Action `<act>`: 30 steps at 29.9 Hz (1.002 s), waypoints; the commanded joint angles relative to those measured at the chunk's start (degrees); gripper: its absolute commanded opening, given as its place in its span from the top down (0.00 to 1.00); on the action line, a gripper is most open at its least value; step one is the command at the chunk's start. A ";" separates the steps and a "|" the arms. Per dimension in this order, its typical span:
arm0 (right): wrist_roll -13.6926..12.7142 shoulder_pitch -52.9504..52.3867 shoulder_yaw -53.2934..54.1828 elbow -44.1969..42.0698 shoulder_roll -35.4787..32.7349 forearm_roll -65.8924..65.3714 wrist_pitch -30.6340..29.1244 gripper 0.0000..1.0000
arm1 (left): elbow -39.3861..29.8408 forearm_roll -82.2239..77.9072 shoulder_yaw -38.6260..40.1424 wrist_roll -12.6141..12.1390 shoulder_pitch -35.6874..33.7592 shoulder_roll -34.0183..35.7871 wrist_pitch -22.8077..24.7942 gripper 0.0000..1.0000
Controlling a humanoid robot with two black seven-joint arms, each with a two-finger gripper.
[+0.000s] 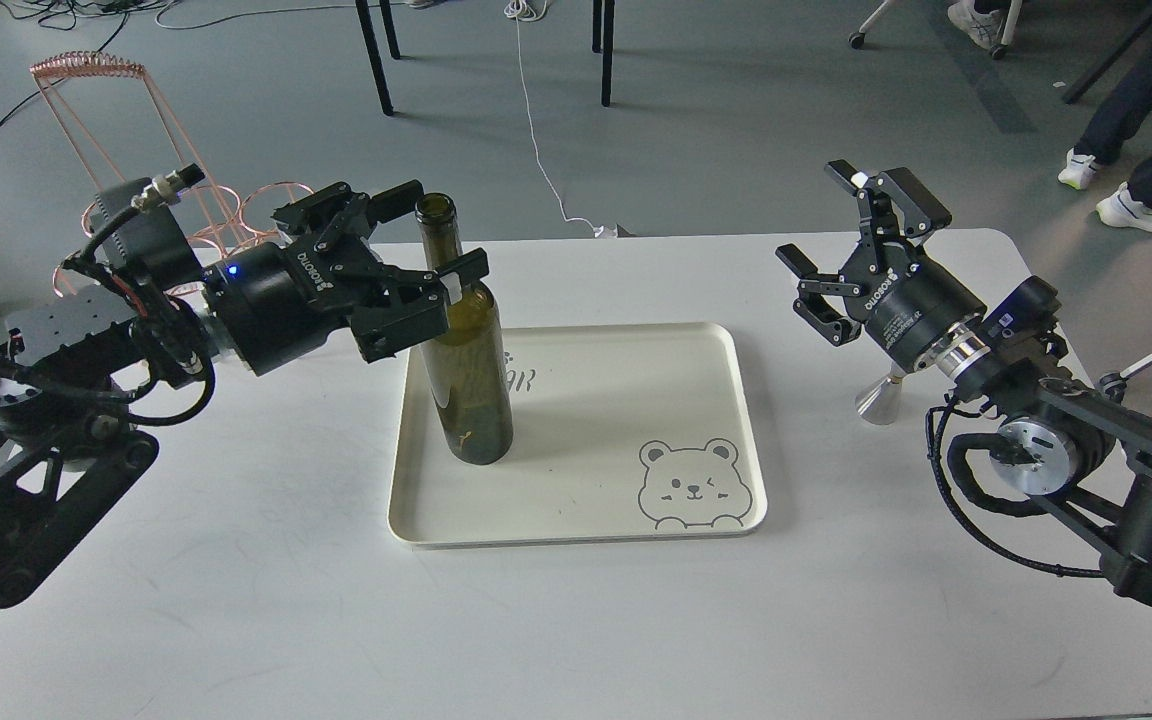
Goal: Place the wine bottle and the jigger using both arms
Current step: 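Reach the left gripper to the wine bottle neck and grasp it, then lift the wine bottle and carry it toward the copper wine rack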
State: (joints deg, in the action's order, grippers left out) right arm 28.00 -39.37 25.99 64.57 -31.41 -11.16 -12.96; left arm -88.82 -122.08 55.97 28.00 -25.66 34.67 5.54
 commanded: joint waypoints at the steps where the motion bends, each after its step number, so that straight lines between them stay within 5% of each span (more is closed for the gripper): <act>1: 0.00 0.00 0.12 0.11 -0.15 0.00 0.13 0.02 | 1.97 0.00 -1.56 0.00 -1.58 -1.01 0.00 0.02; 11: 0.00 0.17 0.29 0.29 -1.02 0.00 0.48 0.02 | 3.12 0.00 -2.53 0.00 -2.29 -2.59 0.00 0.13; 17: 0.00 0.17 0.20 0.47 -1.02 0.00 0.48 0.02 | 3.12 0.08 -2.53 0.00 -2.29 -2.68 -0.18 0.62; 26: 0.00 0.88 0.20 0.55 -1.02 0.00 0.57 0.02 | 2.95 0.17 -2.53 0.00 -2.29 -2.77 -0.27 0.80; 30: 0.00 0.88 0.20 0.55 -1.02 0.00 1.10 0.02 | 2.68 0.26 -2.45 0.00 -2.55 -2.68 -0.35 0.79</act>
State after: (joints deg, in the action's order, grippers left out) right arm 28.00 -38.51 26.19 65.14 -32.44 -11.17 -12.29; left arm -85.85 -121.88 53.42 27.99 -28.07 31.93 5.27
